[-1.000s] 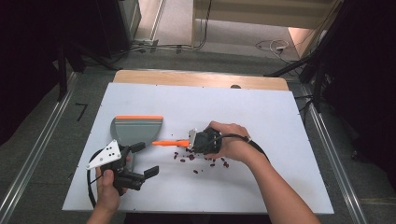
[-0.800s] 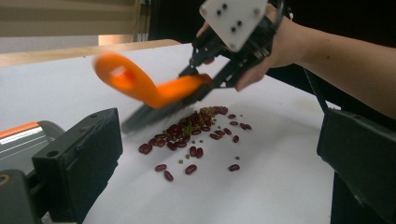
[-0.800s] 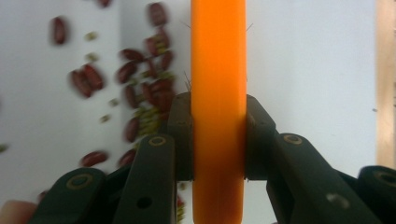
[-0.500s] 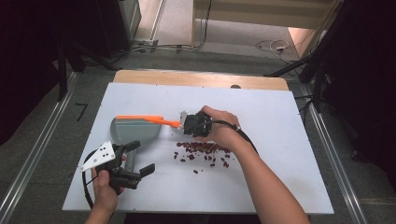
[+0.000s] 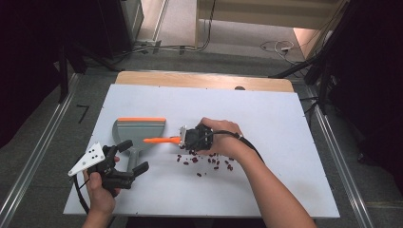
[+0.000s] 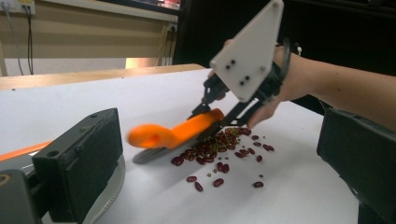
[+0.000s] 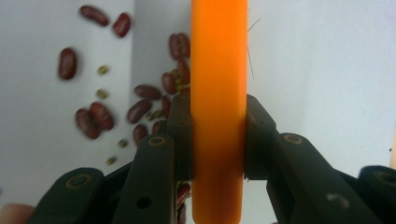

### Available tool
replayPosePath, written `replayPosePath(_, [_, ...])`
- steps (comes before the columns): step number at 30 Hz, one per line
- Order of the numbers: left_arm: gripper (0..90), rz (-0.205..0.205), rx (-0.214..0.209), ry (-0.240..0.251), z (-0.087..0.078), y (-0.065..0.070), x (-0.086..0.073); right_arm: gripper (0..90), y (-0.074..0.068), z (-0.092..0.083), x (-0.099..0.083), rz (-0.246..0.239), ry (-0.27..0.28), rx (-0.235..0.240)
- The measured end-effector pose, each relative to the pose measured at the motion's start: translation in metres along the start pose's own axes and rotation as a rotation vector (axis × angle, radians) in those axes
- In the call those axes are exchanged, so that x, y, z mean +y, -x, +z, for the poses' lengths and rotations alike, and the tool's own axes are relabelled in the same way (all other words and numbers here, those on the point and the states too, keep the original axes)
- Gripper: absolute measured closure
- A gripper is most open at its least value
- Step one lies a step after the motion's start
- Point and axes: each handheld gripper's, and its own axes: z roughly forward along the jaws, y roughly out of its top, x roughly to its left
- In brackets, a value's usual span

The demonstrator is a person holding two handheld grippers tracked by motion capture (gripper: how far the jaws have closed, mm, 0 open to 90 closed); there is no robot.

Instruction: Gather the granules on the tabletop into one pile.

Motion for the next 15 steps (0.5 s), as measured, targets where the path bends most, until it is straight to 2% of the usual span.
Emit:
replayPosePath(5, [1.3,-0.001,-0.004,-0.016,0.003,0.001,-0.001,68.5,-0.009,-0.007,-0.006,-0.026,-0.004,0.032])
replayPosePath(11, [1.3,0.0,-0.004,-0.024,0.004,0.0,-0.002,68.5,-0.016,-0.011,-0.011,-0.067,0.0,0.044])
replayPosePath(14, [1.3,-0.002,-0.005,-0.026,0.005,0.0,-0.003,68.5,-0.017,-0.013,-0.013,-0.071,0.005,0.044])
replayPosePath(15, [1.3,0.0,-0.005,-0.029,0.005,0.0,-0.003,68.6,-0.017,-0.014,-0.013,-0.061,0.009,0.026])
